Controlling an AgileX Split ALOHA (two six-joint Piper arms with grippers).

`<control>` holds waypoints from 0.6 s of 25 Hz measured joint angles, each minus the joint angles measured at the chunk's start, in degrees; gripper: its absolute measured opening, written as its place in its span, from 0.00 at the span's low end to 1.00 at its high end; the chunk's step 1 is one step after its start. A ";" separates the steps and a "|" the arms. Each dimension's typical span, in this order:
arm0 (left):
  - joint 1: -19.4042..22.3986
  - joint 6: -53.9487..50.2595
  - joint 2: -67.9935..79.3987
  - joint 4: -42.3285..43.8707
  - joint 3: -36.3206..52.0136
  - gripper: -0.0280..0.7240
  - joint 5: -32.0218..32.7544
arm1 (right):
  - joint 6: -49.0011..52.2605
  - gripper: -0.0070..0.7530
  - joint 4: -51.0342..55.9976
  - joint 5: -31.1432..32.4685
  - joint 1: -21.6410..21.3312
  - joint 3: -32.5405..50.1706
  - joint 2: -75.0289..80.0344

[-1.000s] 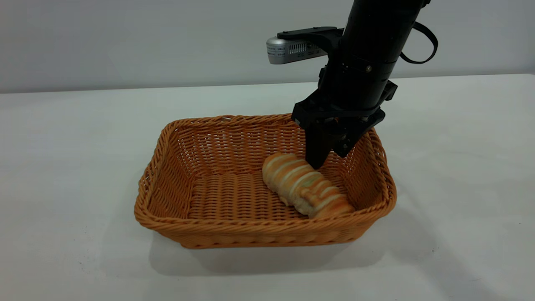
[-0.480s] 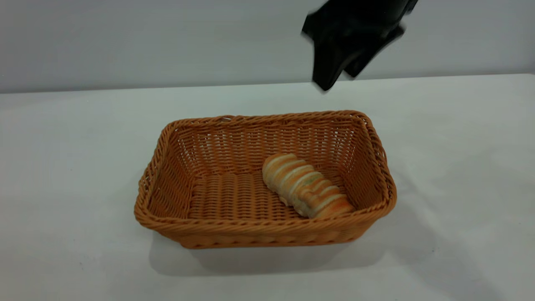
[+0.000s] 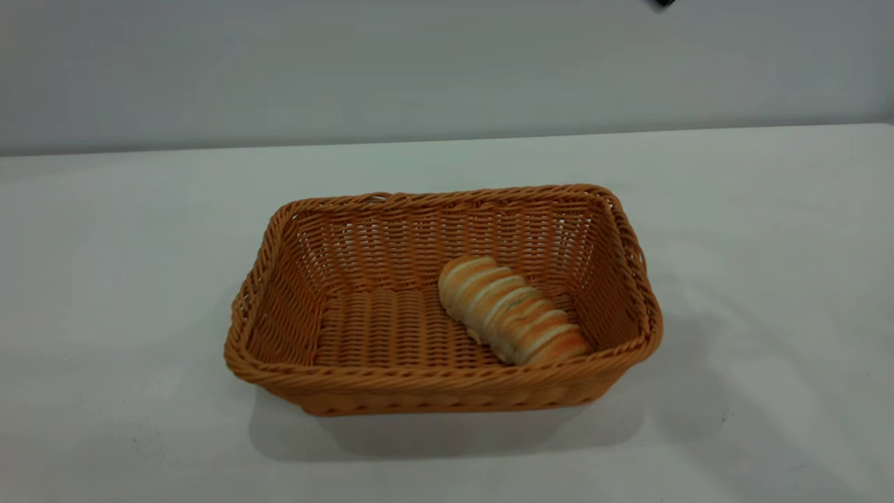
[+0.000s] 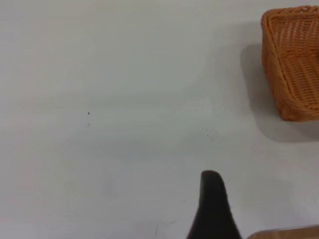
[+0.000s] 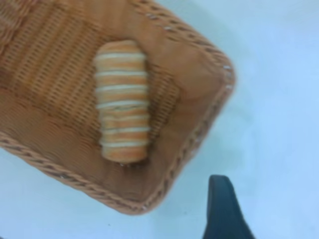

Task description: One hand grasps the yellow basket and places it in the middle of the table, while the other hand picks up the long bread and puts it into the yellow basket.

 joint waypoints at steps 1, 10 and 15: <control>0.00 0.00 0.00 0.00 0.00 0.81 0.00 | 0.44 0.66 -0.56 0.75 0.00 0.00 -1.20; 0.00 0.00 0.00 0.00 0.00 0.81 0.05 | 5.95 0.66 -7.15 11.48 0.00 0.00 -15.80; 0.00 0.00 0.00 0.00 0.00 0.81 0.17 | 7.15 0.66 -7.31 15.59 0.00 0.06 -26.51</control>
